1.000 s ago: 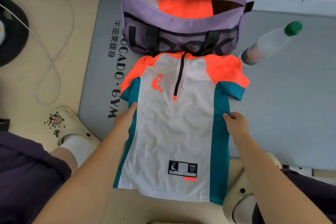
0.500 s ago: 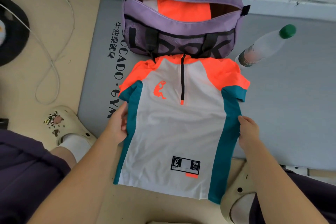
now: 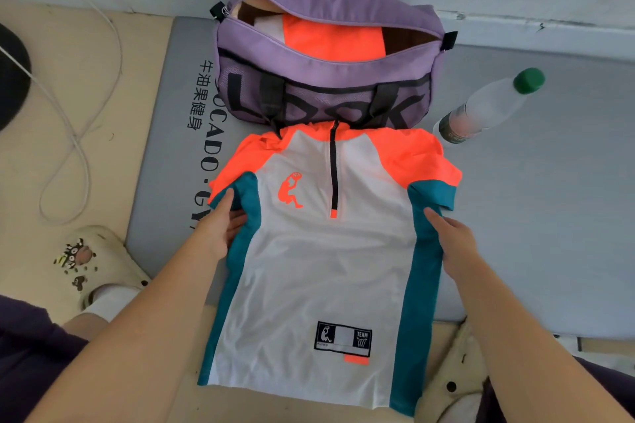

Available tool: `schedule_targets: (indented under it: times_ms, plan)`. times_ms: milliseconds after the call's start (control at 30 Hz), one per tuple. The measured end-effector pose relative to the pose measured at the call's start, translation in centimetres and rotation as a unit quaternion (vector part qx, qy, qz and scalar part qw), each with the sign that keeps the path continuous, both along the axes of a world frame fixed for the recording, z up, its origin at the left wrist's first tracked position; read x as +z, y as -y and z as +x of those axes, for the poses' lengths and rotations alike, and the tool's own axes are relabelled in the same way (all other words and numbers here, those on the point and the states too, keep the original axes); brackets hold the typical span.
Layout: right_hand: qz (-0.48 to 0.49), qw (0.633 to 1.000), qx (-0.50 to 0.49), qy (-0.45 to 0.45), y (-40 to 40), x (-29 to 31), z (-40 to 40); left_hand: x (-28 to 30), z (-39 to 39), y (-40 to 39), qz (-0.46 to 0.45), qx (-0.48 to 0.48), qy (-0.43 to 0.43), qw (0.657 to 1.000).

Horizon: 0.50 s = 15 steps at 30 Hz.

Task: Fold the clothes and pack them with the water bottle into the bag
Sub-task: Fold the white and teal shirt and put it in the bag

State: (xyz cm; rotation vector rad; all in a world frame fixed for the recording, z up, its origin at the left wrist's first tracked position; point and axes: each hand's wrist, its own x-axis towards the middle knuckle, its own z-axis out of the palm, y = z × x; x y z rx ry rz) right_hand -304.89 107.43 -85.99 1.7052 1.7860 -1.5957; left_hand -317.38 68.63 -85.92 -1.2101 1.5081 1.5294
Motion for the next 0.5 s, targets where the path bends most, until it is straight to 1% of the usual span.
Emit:
schedule_targets:
  times_ms: [100,200,267,333,367,400,467,500]
  plan:
    - [-0.047,0.999,-0.016,0.014,0.1,-0.2,-1.6,0.0,-1.1,-1.1,-0.023,-0.04,0.029,0.999]
    - [-0.1,0.993,-0.014,0.053,0.3,0.2,-2.8,-0.1,-2.2,-1.5,-0.05,-0.025,0.031,0.998]
    - [-0.078,0.995,0.005,0.069,0.2,0.4,-3.5,0.0,-2.8,-1.8,-0.071,0.008,-0.009,0.997]
    - [-0.017,0.996,0.019,0.083,-0.1,0.6,-4.2,0.3,-3.6,-2.0,-0.071,0.044,-0.07,0.994]
    - [0.012,0.997,0.019,0.077,-0.3,0.8,-4.4,0.5,-4.1,-1.8,-0.071,0.063,-0.108,0.99]
    - [0.034,0.998,0.01,0.052,-0.6,1.0,-4.7,0.8,-4.6,-1.5,-0.071,0.084,-0.149,0.983]
    - [0.058,0.997,-0.025,-0.039,-1.1,1.7,-4.9,1.6,-5.4,-0.6,-0.055,0.12,-0.22,0.966]
    - [0.065,0.994,-0.039,-0.082,-1.4,2.1,-4.9,1.9,-5.5,-0.3,-0.037,0.128,-0.238,0.962]
